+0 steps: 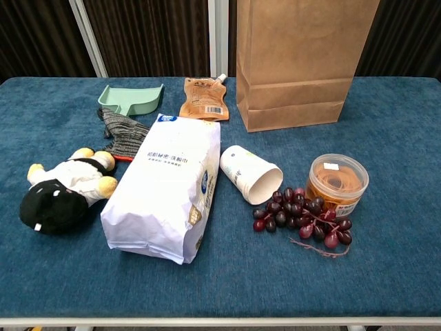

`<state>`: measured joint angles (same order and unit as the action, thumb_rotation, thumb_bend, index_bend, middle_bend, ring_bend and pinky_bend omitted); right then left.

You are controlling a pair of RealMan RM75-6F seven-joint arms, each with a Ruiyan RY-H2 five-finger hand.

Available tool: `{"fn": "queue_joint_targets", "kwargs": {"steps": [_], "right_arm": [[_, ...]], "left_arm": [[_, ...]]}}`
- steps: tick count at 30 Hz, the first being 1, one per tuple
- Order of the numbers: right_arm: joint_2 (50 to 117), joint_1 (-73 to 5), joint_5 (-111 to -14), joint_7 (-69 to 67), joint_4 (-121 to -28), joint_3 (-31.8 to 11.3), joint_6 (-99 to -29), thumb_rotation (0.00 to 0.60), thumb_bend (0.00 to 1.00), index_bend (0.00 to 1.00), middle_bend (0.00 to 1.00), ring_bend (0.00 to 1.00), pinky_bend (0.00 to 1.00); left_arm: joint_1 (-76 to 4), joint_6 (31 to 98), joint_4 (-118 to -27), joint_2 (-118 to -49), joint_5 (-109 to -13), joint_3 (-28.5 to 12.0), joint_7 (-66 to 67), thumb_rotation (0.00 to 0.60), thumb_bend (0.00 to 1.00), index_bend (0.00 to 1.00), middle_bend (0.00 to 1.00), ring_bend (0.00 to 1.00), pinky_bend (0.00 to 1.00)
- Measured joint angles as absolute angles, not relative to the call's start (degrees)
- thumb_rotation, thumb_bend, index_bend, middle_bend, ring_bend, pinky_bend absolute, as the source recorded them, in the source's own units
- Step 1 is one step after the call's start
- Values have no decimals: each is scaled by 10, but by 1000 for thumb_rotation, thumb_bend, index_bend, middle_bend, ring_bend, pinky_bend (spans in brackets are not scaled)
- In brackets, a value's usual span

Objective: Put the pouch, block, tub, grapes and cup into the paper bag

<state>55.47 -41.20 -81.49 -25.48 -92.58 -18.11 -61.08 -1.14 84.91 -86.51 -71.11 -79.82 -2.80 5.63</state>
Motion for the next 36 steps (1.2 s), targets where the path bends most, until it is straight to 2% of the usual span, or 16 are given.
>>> {"fn": "queue_joint_targets", "kwargs": {"steps": [5, 10, 18, 21, 25, 27, 30, 36], "right_arm": [[556, -459, -741, -230, -903, -205, -534, 600, 212, 434, 460, 261, 418], [585, -516, -656, -171, -849, -220, -463, 600, 211, 417, 458, 259, 414], [667, -593, -535, -48, -747, -208, -379, 600, 211, 356, 414, 218, 369], [696, -612, -507, -13, -719, -194, -362, 600, 211, 300, 373, 173, 336], [714, -626, -484, 10, -706, -181, -344, 600, 181, 85, 237, 56, 243], [713, -629, -481, 15, -709, -179, -341, 600, 176, 19, 184, 19, 211], [707, -625, -484, 11, -721, -181, -346, 600, 176, 0, 133, 0, 180], [674, -595, -512, -24, -765, -193, -372, 600, 176, 0, 123, 0, 177]], "left_arm": [[-10, 849, -865, -712, -796, -28, 56, 600, 34, 220, 240, 156, 152], [-11, 845, -864, -711, -792, -29, 55, 600, 34, 220, 240, 156, 152], [-12, 839, -861, -713, -788, -29, 53, 600, 33, 220, 240, 156, 152], [-12, 838, -860, -713, -787, -30, 52, 600, 33, 220, 240, 156, 152], [-12, 835, -857, -713, -783, -29, 51, 600, 34, 220, 240, 156, 152], [-12, 835, -857, -714, -784, -29, 50, 600, 34, 220, 240, 156, 152], [-12, 836, -855, -715, -785, -30, 50, 600, 35, 220, 240, 156, 152], [-15, 834, -853, -716, -786, -31, 49, 600, 34, 220, 240, 156, 152]]}}
